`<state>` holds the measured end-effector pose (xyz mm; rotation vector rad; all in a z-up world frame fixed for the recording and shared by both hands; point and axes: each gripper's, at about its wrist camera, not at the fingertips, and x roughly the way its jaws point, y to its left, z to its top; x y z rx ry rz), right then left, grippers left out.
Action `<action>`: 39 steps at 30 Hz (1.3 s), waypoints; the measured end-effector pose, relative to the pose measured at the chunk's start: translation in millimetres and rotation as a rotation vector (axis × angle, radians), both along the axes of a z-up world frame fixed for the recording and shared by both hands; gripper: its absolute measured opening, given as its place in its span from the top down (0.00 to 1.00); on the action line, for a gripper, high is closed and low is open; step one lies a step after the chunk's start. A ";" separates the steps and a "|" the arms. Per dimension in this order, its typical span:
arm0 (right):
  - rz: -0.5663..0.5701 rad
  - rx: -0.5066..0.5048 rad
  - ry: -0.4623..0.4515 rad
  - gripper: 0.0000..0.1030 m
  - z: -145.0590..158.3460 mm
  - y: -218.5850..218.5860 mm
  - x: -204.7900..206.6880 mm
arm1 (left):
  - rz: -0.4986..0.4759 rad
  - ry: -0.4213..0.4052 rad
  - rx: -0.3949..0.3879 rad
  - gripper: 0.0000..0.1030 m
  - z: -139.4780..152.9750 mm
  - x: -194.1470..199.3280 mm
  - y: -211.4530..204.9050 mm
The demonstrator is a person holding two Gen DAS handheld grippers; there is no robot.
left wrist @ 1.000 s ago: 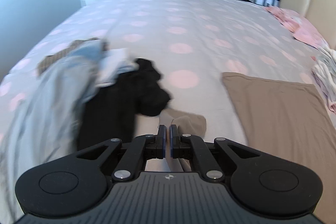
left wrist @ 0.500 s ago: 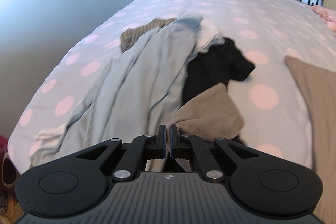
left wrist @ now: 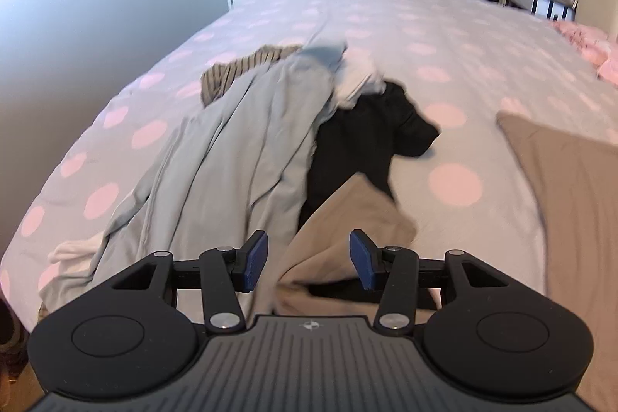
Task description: Fold clothes
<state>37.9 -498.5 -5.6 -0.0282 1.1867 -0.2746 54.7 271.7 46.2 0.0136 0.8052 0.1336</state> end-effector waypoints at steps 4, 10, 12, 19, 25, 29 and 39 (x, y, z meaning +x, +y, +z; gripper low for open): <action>0.049 0.010 -0.018 0.95 8.1 21.0 4.1 | -0.053 -0.013 -0.025 0.56 5.1 6.4 -20.9; 0.075 -0.105 0.044 0.66 -1.4 31.8 25.6 | -0.137 -0.012 -0.034 0.56 6.2 27.9 -56.2; 0.083 -0.121 0.029 0.63 2.9 35.9 31.2 | -0.154 -0.008 -0.061 0.56 5.3 37.8 -65.0; 0.180 -0.146 -0.091 0.43 32.8 74.0 57.1 | -0.219 0.019 -0.150 0.56 -10.1 89.9 -106.3; 0.276 0.160 -0.203 0.69 30.6 117.2 115.7 | -0.260 0.035 -0.267 0.70 -28.3 151.0 -144.6; 0.301 0.199 -0.244 0.76 17.8 143.9 168.2 | -0.292 0.044 -0.245 0.73 -42.7 193.2 -170.0; 0.214 0.180 -0.250 0.79 -39.8 151.6 276.3 | -0.296 0.100 -0.221 0.73 -98.6 265.9 -199.8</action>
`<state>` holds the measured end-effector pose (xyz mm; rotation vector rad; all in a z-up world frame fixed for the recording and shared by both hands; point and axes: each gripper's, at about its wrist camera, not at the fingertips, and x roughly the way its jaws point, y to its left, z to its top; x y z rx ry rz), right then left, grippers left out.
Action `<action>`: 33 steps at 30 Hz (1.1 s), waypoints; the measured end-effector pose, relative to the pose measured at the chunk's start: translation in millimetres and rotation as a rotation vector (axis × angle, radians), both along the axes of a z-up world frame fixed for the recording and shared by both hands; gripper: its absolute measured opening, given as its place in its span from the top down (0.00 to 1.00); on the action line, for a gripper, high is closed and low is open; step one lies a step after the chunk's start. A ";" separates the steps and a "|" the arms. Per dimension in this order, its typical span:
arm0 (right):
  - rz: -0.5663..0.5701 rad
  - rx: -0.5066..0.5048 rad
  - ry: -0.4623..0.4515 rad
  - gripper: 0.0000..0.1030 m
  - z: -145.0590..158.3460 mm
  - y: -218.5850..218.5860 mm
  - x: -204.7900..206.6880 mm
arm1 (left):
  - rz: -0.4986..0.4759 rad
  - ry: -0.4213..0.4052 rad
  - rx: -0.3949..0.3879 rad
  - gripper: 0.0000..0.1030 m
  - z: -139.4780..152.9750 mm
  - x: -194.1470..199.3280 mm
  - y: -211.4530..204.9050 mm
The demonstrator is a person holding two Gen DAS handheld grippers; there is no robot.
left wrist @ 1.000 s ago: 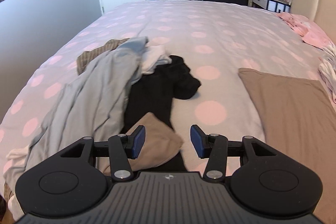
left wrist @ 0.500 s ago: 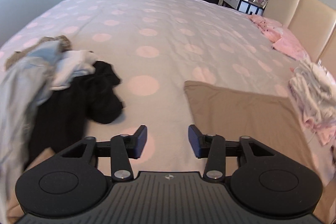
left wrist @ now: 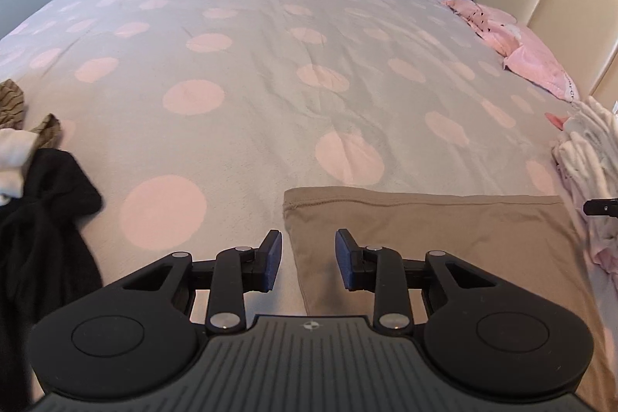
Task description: Fold clothes
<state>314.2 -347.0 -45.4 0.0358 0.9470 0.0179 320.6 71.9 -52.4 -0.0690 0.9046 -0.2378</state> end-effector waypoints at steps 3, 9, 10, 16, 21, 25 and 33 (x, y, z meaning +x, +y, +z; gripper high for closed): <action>-0.032 -0.064 0.009 0.77 -14.2 6.4 20.8 | 0.013 0.008 -0.001 0.73 -14.7 12.1 0.2; -0.081 -0.071 0.068 0.72 -40.1 0.7 44.1 | 0.002 0.000 -0.047 0.73 -29.4 23.1 1.2; -0.079 -0.061 0.060 0.73 -41.4 -0.2 45.2 | 0.002 -0.006 -0.056 0.73 -30.4 24.1 0.9; -0.043 -0.086 0.034 0.95 -41.5 9.1 49.1 | -0.033 -0.056 -0.056 0.96 -30.8 23.6 -10.0; -0.071 -0.185 -0.020 0.96 -31.9 10.8 43.5 | -0.008 -0.122 0.016 0.97 -18.6 20.7 -15.9; -0.054 -0.202 -0.028 0.95 -29.3 11.8 38.0 | -0.004 -0.106 0.042 0.97 -18.7 22.7 -18.5; 0.069 -0.149 -0.073 0.67 5.3 16.4 14.8 | -0.010 -0.114 0.057 0.74 -1.7 12.2 -21.4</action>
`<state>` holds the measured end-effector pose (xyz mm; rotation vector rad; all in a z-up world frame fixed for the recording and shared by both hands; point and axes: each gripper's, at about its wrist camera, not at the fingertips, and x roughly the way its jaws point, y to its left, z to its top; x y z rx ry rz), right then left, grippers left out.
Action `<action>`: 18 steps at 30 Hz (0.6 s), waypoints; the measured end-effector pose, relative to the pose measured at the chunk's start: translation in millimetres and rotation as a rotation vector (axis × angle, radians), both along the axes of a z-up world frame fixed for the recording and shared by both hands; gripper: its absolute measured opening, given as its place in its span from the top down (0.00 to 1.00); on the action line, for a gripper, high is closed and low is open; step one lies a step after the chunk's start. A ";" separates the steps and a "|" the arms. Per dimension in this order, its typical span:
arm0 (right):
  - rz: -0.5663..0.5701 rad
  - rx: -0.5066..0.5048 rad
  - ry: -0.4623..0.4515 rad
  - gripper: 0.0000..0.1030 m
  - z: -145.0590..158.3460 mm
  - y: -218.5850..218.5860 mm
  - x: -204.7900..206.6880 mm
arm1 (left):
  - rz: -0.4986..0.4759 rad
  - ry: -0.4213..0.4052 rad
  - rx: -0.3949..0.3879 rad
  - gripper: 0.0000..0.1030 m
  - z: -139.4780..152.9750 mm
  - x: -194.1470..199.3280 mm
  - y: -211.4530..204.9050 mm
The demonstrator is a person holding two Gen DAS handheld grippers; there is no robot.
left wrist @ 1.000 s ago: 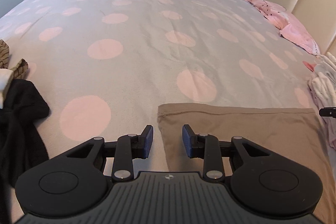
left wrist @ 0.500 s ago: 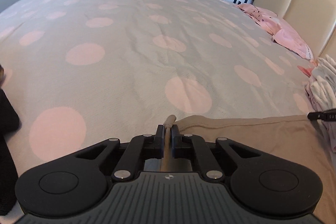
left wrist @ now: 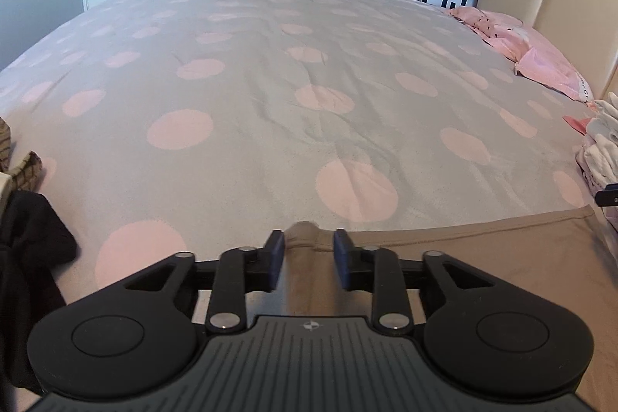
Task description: Fold clothes
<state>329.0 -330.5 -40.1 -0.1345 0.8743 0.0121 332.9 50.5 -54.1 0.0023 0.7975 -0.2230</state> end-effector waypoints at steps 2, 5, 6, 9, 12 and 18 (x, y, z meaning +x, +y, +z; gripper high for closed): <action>0.039 0.023 -0.013 0.67 17.5 0.3 -15.3 | -0.016 -0.013 -0.003 0.74 10.8 -8.4 -0.7; 0.082 0.067 -0.035 0.67 45.7 -4.2 -45.9 | -0.067 -0.050 -0.007 0.74 32.1 -28.3 -5.3; 0.093 0.079 -0.041 0.67 55.8 -6.9 -59.0 | -0.084 -0.062 -0.013 0.74 39.8 -35.8 -7.2; 0.106 0.090 -0.057 0.67 78.0 -22.9 -100.1 | -0.127 -0.093 -0.039 0.74 62.7 -63.2 -10.1; 0.082 0.072 -0.059 0.67 89.7 -48.6 -144.3 | -0.167 -0.124 -0.052 0.73 82.7 -92.8 -13.4; -0.101 0.073 -0.049 0.67 83.0 -130.7 -231.9 | -0.202 -0.153 -0.081 0.71 104.8 -156.7 -13.9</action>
